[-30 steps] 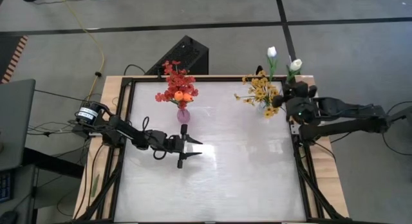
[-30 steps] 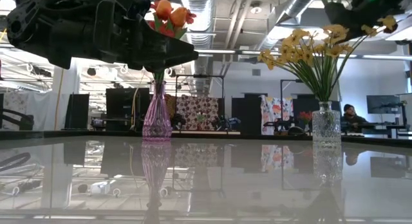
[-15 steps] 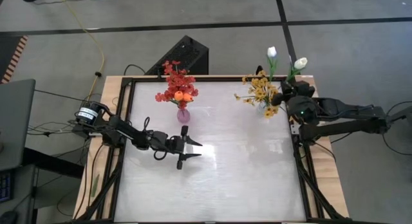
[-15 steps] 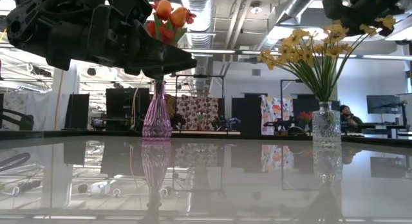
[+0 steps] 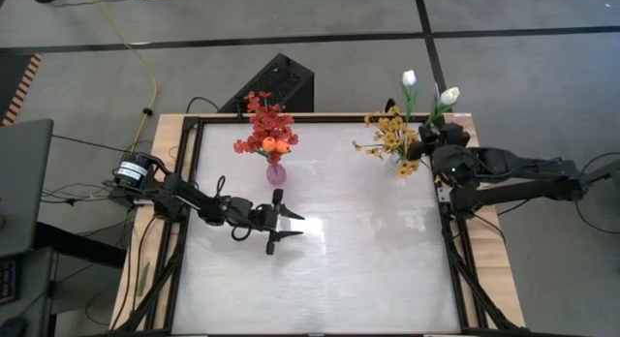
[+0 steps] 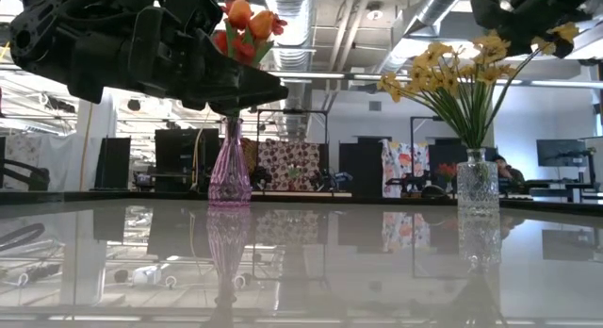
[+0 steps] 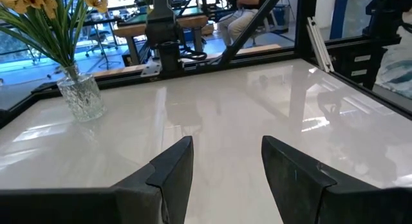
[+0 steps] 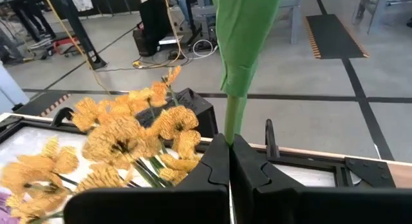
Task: Sort flowers into vase by color
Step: Put the white tulip into the transparent vase
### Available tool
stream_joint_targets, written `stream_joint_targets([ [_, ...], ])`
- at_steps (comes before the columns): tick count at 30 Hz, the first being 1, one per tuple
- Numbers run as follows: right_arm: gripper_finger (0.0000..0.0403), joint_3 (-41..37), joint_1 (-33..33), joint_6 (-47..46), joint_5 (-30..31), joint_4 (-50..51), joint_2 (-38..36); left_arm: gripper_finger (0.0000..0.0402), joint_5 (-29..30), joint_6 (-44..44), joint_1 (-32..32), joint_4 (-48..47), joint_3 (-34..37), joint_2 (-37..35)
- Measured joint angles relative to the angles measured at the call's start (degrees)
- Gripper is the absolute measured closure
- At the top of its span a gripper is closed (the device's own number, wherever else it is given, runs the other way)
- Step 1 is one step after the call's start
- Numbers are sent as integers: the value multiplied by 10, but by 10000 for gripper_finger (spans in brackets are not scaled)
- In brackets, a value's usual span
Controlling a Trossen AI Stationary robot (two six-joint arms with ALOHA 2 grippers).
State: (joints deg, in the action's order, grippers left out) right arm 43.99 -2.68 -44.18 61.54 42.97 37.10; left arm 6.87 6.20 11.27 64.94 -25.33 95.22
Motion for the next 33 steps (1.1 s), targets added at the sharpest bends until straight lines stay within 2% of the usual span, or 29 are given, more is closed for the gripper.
stream_joint_targets([
  [16,383,-49,0,-40,-13,3,1,227,0,0,0,0,0,0],
  [33,373,-49,-4,-63,-48,33,72,227,0,-10,0,0,0,0],
])
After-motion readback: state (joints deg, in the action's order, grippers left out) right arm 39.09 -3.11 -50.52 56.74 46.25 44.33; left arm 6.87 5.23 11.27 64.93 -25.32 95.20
